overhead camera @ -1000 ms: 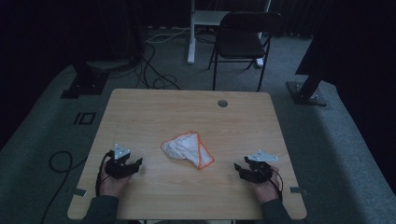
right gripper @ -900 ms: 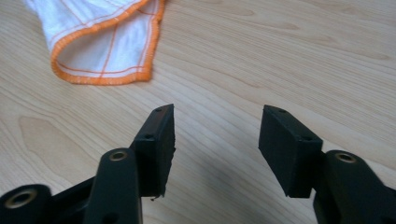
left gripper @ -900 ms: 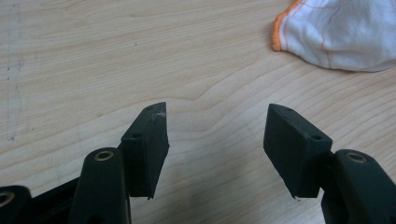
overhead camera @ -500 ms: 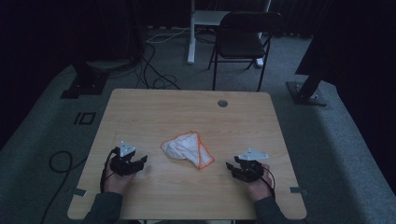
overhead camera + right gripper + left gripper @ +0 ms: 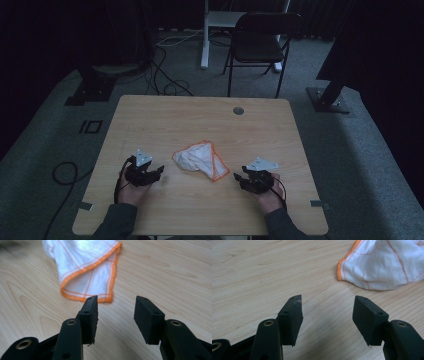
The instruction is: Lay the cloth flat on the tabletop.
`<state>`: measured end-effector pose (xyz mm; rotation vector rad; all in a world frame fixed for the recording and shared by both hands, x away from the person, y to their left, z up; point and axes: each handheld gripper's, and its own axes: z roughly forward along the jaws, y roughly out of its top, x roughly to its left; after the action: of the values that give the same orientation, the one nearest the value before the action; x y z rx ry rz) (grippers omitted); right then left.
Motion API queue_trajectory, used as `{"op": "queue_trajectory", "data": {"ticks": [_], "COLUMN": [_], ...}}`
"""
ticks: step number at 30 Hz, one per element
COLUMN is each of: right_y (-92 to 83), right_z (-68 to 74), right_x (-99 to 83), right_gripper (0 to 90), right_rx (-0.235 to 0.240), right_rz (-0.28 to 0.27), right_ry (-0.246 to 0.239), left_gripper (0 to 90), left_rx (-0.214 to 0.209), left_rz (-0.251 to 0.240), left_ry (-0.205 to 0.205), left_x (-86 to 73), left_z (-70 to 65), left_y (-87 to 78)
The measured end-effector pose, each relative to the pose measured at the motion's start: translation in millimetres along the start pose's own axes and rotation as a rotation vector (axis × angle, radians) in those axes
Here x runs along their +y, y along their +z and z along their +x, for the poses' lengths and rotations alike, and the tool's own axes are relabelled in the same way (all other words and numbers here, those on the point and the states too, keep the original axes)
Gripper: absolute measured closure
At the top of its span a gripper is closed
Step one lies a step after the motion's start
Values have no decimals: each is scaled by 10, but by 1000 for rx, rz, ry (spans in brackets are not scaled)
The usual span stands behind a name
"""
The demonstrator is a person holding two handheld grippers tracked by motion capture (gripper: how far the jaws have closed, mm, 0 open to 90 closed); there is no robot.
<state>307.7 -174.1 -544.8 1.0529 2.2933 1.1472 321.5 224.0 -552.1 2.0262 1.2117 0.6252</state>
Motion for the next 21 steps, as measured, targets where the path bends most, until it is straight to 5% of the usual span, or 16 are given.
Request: {"op": "queue_trajectory", "data": {"ticks": [21], "right_y": [100], "right_z": [160], "right_x": [152], "right_gripper": [536], "right_rx": [37], "right_rz": [-14], "right_ry": [-44], "left_gripper": [419], "left_rx": [-14], "left_rz": [-7], "left_ry": [23], "left_x": [81], "left_z": [-88], "left_y": [99]}}
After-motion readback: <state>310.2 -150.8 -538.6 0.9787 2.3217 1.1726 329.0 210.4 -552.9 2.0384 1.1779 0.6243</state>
